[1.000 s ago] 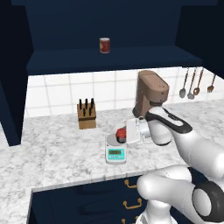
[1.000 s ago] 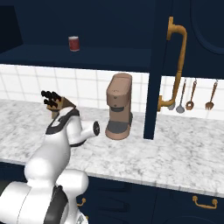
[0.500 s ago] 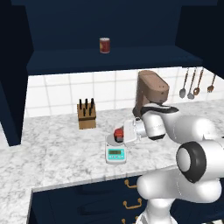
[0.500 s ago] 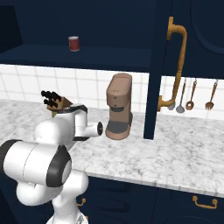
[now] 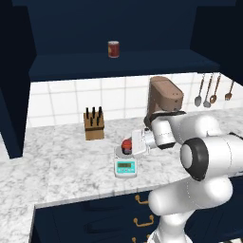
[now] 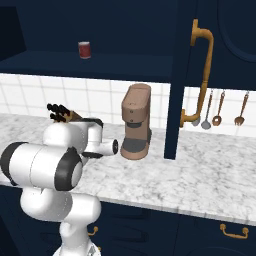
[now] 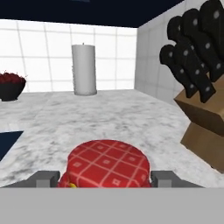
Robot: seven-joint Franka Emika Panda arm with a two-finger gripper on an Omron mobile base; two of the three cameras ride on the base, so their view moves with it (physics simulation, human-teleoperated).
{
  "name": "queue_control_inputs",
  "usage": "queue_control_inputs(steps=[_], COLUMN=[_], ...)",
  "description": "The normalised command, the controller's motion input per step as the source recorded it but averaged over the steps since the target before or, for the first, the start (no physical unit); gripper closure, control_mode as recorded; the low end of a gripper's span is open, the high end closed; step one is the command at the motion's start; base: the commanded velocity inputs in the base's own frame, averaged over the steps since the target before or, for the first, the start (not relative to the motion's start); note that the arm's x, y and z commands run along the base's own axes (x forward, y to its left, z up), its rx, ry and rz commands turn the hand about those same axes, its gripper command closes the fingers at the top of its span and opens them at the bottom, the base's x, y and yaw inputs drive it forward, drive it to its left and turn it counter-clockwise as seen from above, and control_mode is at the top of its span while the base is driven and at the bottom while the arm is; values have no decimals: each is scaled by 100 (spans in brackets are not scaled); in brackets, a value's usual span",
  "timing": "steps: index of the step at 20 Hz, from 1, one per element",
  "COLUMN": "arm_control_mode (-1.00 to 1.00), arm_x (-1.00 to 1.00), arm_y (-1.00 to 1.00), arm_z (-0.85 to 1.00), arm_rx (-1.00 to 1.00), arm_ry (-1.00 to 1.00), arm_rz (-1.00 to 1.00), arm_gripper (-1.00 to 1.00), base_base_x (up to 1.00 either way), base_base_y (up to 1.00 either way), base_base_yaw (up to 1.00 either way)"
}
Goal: Pick the jam and place it on the digital scale for weighing, and close the cabinet.
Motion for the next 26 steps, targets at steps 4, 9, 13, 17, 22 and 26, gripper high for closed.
queue_control_inputs(steps=[4, 9, 13, 17, 22, 26], arm_control_mode=[-100, -100, -100, -100, -100, -100], arm_x=[0, -3, -19, -21, 0, -1], arm_y=[14, 1, 0, 0, 0, 0], arm_z=[-3, -7, 0, 0, 0, 6], arm_rx=[0, 0, 0, 0, 0, 0], arm_ry=[0, 0, 0, -1, -7, -5], arm_rz=[0, 0, 0, 0, 0, 0], arm_gripper=[100, -100, -100, -100, -100, -100], base_base_x=[0, 0, 0, 0, 0, 0], base_base_y=[0, 0, 0, 0, 0, 0], base_base_yaw=[0, 0, 0, 0, 0, 0])
